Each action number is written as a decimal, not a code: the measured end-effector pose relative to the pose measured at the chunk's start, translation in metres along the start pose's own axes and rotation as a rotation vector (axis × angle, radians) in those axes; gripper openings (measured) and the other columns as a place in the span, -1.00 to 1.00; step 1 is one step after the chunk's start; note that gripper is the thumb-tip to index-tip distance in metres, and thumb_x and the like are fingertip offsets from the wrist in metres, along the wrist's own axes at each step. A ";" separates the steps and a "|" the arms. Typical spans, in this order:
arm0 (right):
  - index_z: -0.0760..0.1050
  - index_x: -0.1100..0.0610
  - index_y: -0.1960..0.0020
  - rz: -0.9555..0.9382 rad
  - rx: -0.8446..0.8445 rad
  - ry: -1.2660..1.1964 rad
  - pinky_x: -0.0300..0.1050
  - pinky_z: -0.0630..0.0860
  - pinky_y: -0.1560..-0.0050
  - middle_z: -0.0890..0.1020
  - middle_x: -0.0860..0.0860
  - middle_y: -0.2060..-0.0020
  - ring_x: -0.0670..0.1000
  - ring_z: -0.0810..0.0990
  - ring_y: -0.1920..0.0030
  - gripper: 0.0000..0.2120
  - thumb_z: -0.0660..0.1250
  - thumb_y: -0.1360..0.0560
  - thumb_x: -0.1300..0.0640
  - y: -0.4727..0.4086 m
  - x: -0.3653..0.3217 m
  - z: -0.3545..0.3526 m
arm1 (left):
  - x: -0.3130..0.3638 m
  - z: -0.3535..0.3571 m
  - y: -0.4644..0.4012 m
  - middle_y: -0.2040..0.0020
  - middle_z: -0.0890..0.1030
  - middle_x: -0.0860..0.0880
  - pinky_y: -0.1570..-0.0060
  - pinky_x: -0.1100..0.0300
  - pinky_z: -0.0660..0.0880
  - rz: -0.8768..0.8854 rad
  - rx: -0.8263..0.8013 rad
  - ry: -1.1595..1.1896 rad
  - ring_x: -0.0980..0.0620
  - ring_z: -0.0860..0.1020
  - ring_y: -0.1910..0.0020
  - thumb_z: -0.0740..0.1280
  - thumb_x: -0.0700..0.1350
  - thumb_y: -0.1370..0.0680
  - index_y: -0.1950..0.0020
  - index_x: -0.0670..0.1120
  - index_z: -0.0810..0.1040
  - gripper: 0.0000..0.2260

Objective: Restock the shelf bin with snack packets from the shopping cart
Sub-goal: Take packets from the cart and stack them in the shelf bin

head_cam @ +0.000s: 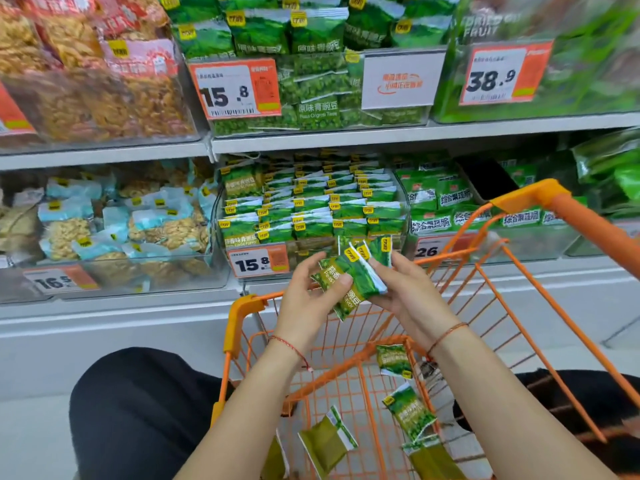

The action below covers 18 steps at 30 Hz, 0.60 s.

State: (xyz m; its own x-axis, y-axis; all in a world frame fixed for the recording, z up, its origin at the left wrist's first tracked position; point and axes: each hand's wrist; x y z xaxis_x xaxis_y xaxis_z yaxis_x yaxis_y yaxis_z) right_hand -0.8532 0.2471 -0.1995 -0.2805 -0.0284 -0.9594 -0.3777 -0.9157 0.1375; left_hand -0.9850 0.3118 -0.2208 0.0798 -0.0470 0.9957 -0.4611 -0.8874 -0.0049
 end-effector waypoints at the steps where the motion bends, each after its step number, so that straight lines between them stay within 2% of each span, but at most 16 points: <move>1: 0.47 0.17 -0.24 0.021 0.037 -0.068 -0.02 0.61 -0.02 0.62 0.09 -0.11 0.07 0.64 0.01 -0.76 0.23 -0.59 0.18 -0.002 -0.001 0.000 | -0.001 -0.002 0.000 -0.26 0.50 0.01 -0.06 -0.01 0.55 0.022 0.017 0.016 -0.06 0.55 -0.15 0.43 0.16 -0.32 -0.20 0.20 0.43 -0.52; 3: 0.39 0.18 -0.23 0.036 0.119 -0.153 0.04 0.59 0.01 0.54 0.03 -0.11 0.09 0.58 0.08 -0.79 0.20 -0.61 0.18 -0.004 -0.003 0.002 | -0.002 -0.005 0.001 -0.16 0.53 0.05 0.10 0.10 0.57 0.067 0.049 0.066 -0.01 0.60 0.02 0.46 0.08 -0.32 -0.09 0.15 0.44 -0.61; 5: 0.36 0.08 -0.08 -0.016 0.150 -0.053 -0.02 0.56 0.15 0.47 -0.07 0.06 -0.03 0.51 0.17 -0.93 0.19 -0.61 0.20 -0.003 -0.004 0.004 | 0.000 -0.007 0.002 -0.02 0.55 0.00 0.23 0.17 0.56 0.077 0.078 0.132 0.03 0.60 0.18 0.45 -0.05 -0.36 -0.04 0.06 0.42 -0.67; 7: 0.44 0.02 0.04 -0.098 0.111 0.138 -0.15 0.55 0.31 0.52 -0.07 0.13 -0.07 0.54 0.20 -0.90 0.19 -0.61 0.17 -0.001 -0.001 0.004 | 0.002 -0.008 0.002 0.05 0.57 -0.05 0.21 0.13 0.57 0.063 0.090 0.166 0.02 0.59 0.21 0.46 -0.03 -0.32 -0.03 0.03 0.41 -0.65; 9: 0.52 0.02 0.03 -0.127 0.085 0.192 -0.21 0.53 0.37 0.59 -0.05 0.17 -0.09 0.57 0.20 -0.88 0.21 -0.60 0.10 0.002 0.001 0.005 | 0.004 -0.008 0.004 0.04 0.57 -0.09 0.15 0.06 0.57 0.069 0.091 0.174 0.00 0.58 0.18 0.45 0.00 -0.29 -0.03 0.03 0.42 -0.62; 11: 0.55 0.01 0.00 -0.060 0.067 0.091 -0.19 0.49 0.32 0.63 -0.08 0.23 -0.08 0.59 0.16 -0.84 0.23 -0.58 -0.02 0.004 -0.001 0.005 | 0.005 -0.010 0.005 0.01 0.57 -0.07 0.17 0.16 0.57 0.090 0.104 0.192 0.07 0.59 0.17 0.45 -0.08 -0.36 -0.06 0.03 0.44 -0.67; 13: 0.53 -0.02 -0.07 -0.011 0.037 0.005 -0.13 0.42 0.21 0.63 -0.11 0.29 -0.02 0.59 0.04 -0.73 0.25 -0.50 -0.15 0.005 -0.003 0.006 | 0.006 -0.011 0.005 -0.08 0.57 0.04 0.18 0.33 0.53 0.140 0.106 0.202 0.21 0.60 0.11 0.42 -0.17 -0.45 -0.12 0.04 0.48 -0.71; 15: 0.53 0.02 -0.17 -0.023 -0.035 0.034 -0.12 0.40 0.10 0.67 -0.07 0.11 -0.01 0.57 -0.05 -0.53 0.30 -0.39 -0.24 0.007 0.000 0.008 | 0.007 -0.012 0.006 -0.12 0.55 0.17 0.08 0.34 0.53 0.166 0.111 0.192 0.27 0.59 0.01 0.41 -0.12 -0.45 -0.12 0.11 0.51 -0.72; 16: 0.52 0.03 -0.21 -0.034 -0.073 0.053 -0.12 0.42 0.03 0.66 -0.06 -0.01 -0.04 0.57 -0.09 -0.49 0.34 -0.36 -0.22 0.009 0.003 0.010 | 0.008 -0.012 0.006 -0.12 0.57 0.17 0.04 0.28 0.55 0.160 0.114 0.195 0.23 0.60 -0.01 0.41 -0.08 -0.43 -0.10 0.16 0.52 -0.72; 18: 0.50 0.01 -0.24 -0.030 -0.132 0.061 -0.11 0.45 -0.16 0.64 -0.08 -0.11 -0.07 0.57 -0.16 -0.50 0.39 -0.33 -0.10 0.013 0.006 0.015 | 0.008 -0.010 0.007 0.00 0.64 0.19 0.10 0.27 0.57 0.161 0.128 0.181 0.16 0.61 0.09 0.42 -0.06 -0.40 -0.07 0.19 0.52 -0.72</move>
State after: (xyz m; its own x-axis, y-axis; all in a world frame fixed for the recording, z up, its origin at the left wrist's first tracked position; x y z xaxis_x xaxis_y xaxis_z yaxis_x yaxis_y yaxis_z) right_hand -0.8727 0.2411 -0.1998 -0.2151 -0.0205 -0.9764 -0.2644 -0.9612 0.0784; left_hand -0.9966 0.3098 -0.2115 -0.1501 -0.1195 0.9814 -0.3391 -0.9262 -0.1646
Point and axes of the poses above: each hand's wrist, its own y-axis away from the middle knuckle, its own z-axis out of the palm, x = y × z
